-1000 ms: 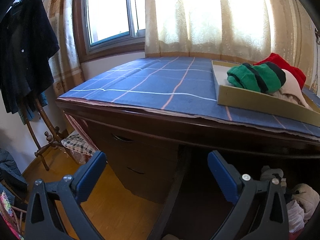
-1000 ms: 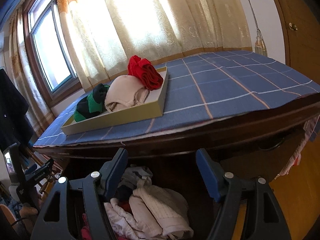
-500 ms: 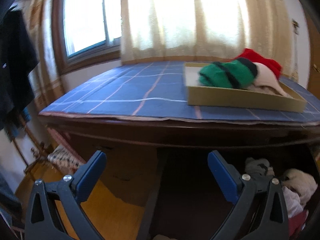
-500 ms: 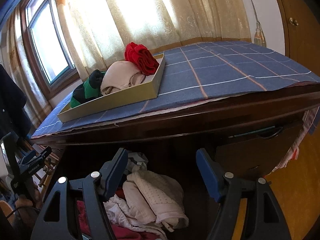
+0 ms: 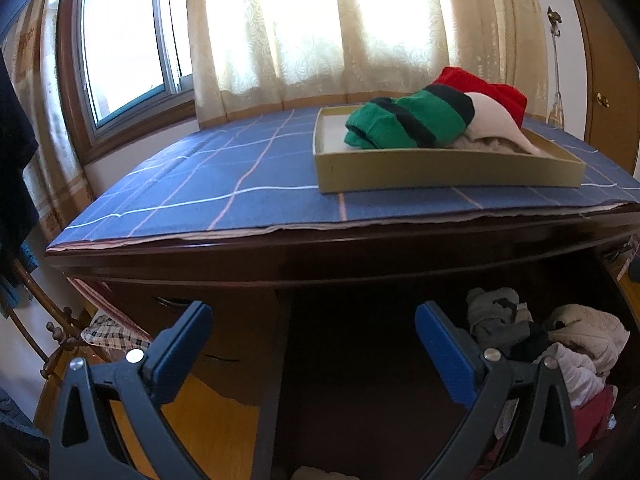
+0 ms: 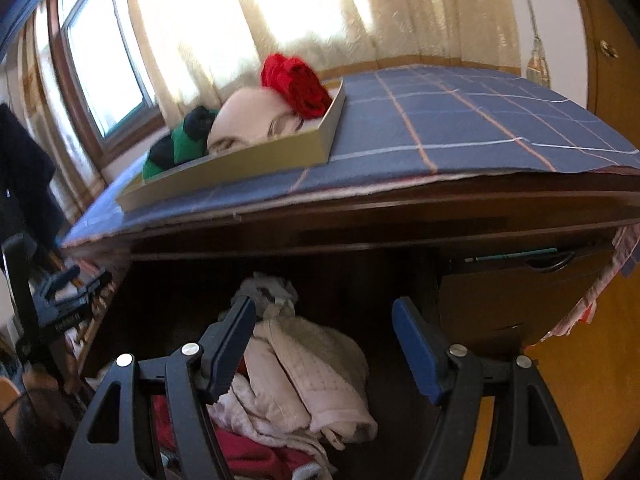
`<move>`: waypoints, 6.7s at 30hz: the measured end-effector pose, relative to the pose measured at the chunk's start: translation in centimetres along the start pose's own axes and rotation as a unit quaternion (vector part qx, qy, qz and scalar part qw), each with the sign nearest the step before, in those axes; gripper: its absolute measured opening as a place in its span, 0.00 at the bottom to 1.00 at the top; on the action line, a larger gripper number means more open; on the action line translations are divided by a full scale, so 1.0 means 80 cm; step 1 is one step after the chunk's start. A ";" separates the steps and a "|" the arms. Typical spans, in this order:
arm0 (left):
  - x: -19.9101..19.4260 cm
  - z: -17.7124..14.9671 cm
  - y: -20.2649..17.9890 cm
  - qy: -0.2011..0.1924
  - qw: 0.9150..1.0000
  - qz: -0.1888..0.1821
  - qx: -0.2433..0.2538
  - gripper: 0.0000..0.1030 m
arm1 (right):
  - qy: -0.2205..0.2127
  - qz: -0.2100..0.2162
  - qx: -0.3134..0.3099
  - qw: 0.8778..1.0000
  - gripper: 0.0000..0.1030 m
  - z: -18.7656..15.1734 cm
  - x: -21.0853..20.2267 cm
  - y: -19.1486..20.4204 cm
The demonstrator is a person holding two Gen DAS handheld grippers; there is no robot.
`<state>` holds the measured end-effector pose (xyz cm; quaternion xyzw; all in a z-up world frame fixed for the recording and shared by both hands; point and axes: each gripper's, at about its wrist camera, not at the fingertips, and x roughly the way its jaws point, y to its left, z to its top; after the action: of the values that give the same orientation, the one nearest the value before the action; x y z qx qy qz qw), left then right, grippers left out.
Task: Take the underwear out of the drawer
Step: 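Move the right gripper back down into the drawer toward the beige garment, then grasp the beige dotted garment with the right gripper and lift it, then carry the beige garment into the tray and open the right gripper, then lower the right gripper back into the drawer toward the remaining clothes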
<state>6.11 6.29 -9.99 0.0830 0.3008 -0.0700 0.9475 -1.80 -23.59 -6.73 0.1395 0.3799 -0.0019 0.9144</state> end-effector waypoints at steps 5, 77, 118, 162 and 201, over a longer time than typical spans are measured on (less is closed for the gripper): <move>0.000 0.000 0.000 0.000 1.000 0.001 0.001 1.00 | 0.038 0.006 -0.037 0.999 0.71 -0.009 0.012 0.014; 0.012 -0.008 -0.034 0.040 0.995 -0.047 0.081 1.00 | 0.051 0.117 0.078 0.989 0.21 0.012 -0.005 -0.038; 0.009 -0.008 -0.037 0.034 0.994 -0.055 0.087 1.00 | -0.031 0.215 0.018 0.976 0.21 0.346 0.104 0.152; 0.012 -0.008 -0.032 0.037 0.994 -0.054 0.083 1.00 | -0.026 0.205 -0.022 0.978 0.63 0.229 0.022 0.107; -0.004 -0.013 -0.055 0.021 0.980 -0.136 0.144 1.00 | 0.058 0.106 0.061 0.991 0.63 -0.024 0.001 -0.019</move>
<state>4.43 2.23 -11.17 0.1781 0.3158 -0.2385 0.9009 -3.24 -24.50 -8.49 0.2344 0.4141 0.0804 0.8758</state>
